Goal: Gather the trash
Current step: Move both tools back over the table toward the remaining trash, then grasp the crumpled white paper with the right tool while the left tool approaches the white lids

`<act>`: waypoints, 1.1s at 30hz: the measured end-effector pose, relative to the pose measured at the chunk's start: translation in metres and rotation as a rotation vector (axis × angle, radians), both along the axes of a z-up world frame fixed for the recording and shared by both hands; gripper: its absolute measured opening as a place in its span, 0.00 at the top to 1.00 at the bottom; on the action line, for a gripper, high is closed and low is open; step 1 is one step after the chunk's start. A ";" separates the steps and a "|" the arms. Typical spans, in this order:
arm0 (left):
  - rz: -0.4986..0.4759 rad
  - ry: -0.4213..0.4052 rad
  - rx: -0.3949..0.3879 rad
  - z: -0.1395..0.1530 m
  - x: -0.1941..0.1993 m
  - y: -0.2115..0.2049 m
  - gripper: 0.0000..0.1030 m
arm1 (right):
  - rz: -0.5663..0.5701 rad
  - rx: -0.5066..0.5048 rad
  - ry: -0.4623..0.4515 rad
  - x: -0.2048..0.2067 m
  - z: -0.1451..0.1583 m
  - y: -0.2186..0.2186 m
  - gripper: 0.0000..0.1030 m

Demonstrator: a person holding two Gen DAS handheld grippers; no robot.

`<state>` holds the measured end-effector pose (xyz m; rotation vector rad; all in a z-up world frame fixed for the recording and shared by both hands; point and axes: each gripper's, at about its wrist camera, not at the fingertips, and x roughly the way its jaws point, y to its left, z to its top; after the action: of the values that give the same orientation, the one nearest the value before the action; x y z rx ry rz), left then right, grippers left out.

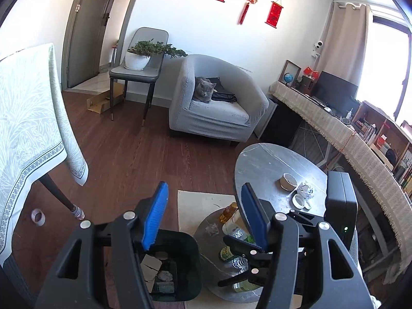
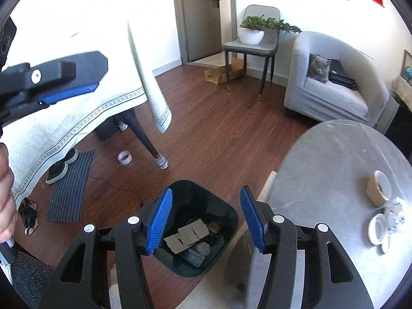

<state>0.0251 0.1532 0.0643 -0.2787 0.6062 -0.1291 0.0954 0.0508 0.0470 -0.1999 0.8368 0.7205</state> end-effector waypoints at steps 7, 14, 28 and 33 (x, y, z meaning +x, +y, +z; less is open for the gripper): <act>-0.053 0.004 0.015 -0.004 0.021 -0.037 0.40 | -0.061 0.007 -0.036 0.009 0.011 -0.045 0.46; -0.109 0.019 0.031 -0.011 0.042 -0.074 0.39 | -0.153 -0.007 -0.089 0.026 0.023 -0.094 0.45; -0.229 0.069 0.075 -0.037 0.079 -0.147 0.35 | -0.340 -0.005 -0.074 0.062 0.020 -0.184 0.26; -0.267 0.104 0.057 -0.049 0.089 -0.169 0.32 | -0.355 0.012 -0.025 0.070 0.009 -0.197 0.26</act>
<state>0.1145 -0.0156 0.0149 -0.1489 0.7481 -0.3552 0.1657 -0.1457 0.0562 -0.0468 0.8168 0.3890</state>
